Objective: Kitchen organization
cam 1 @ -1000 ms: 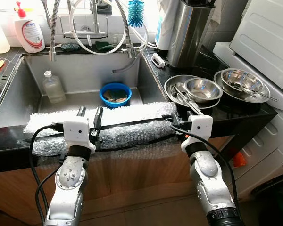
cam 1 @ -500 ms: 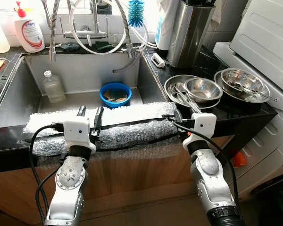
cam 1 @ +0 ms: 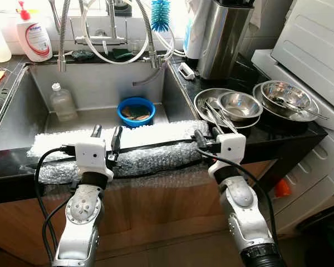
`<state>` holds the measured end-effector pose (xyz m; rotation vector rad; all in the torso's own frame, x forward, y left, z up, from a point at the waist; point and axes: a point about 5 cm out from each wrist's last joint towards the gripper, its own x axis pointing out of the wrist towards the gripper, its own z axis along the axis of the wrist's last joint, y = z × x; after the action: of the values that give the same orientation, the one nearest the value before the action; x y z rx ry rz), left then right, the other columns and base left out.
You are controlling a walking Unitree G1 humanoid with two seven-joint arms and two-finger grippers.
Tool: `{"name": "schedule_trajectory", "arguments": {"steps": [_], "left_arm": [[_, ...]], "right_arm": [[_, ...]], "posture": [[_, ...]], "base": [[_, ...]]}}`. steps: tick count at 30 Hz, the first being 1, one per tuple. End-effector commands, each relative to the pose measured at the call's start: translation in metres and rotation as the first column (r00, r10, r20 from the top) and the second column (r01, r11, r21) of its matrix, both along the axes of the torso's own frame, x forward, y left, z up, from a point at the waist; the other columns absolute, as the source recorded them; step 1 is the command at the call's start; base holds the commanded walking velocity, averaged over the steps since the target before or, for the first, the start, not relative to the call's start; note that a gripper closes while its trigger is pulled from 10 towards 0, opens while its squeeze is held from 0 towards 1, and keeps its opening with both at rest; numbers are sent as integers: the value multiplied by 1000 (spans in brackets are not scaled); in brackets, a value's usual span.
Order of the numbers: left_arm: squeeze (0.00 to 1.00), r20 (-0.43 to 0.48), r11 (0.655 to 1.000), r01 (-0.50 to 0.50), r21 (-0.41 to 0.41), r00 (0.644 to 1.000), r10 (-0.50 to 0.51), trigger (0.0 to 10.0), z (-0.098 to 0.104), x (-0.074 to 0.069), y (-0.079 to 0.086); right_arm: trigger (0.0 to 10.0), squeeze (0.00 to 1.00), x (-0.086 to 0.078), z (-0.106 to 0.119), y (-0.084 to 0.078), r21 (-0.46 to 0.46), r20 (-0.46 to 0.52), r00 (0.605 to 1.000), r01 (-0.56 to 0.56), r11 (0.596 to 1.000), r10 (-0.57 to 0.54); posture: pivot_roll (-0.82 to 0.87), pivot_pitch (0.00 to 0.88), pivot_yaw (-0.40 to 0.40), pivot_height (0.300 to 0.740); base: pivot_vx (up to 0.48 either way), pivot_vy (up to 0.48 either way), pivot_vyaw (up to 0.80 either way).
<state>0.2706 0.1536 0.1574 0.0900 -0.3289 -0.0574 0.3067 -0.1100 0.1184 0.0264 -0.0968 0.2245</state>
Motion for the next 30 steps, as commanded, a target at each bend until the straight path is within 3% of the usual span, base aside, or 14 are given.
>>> {"name": "schedule_trajectory", "arguments": {"steps": [1, 8, 15, 22, 28, 30], "left_arm": [[0, -6, 1000, 13, 10, 1000, -13, 10000, -2, 0, -4], [0, -6, 1000, 17, 11, 1000, -17, 10000, -2, 1, -5], [0, -9, 1000, 18, 13, 1000, -18, 10000, -3, 1, -5], [0, -5, 1000, 19, 15, 1000, -19, 10000, -2, 2, -4], [0, 1, 999, 24, 21, 1000, -24, 10000, -1, 3, -5], [0, 5, 999, 26, 27, 1000, -26, 10000, -1, 3, -5]], "right_arm": [[10000, 0, 0, 1, -1, 4, 4, 1000, -12, 1000, 12], [10000, 0, 0, 1, 2, -8, 1, 999, -41, 999, 41], [10000, 0, 2, -6, -1, -45, -47, 999, -15, 999, 13], [10000, 0, 2, -7, -4, -15, -59, 997, 41, 999, -41], [10000, 0, -1, -6, -4, 94, -66, 993, 105, 990, -99], [10000, 0, -2, -3, -6, 192, -72, 988, 150, 970, -139]], "posture": [[19, 0, -94, 740], [20, 0, -94, 740], [20, 0, -95, 740], [20, 0, -95, 740], [24, 0, -95, 740], [23, 0, -94, 740]], "base": [[0, 0, 0], [0, 0, 0], [0, 0, 0], [0, 0, 0], [0, 0, 0], [0, 0, 0]]}}
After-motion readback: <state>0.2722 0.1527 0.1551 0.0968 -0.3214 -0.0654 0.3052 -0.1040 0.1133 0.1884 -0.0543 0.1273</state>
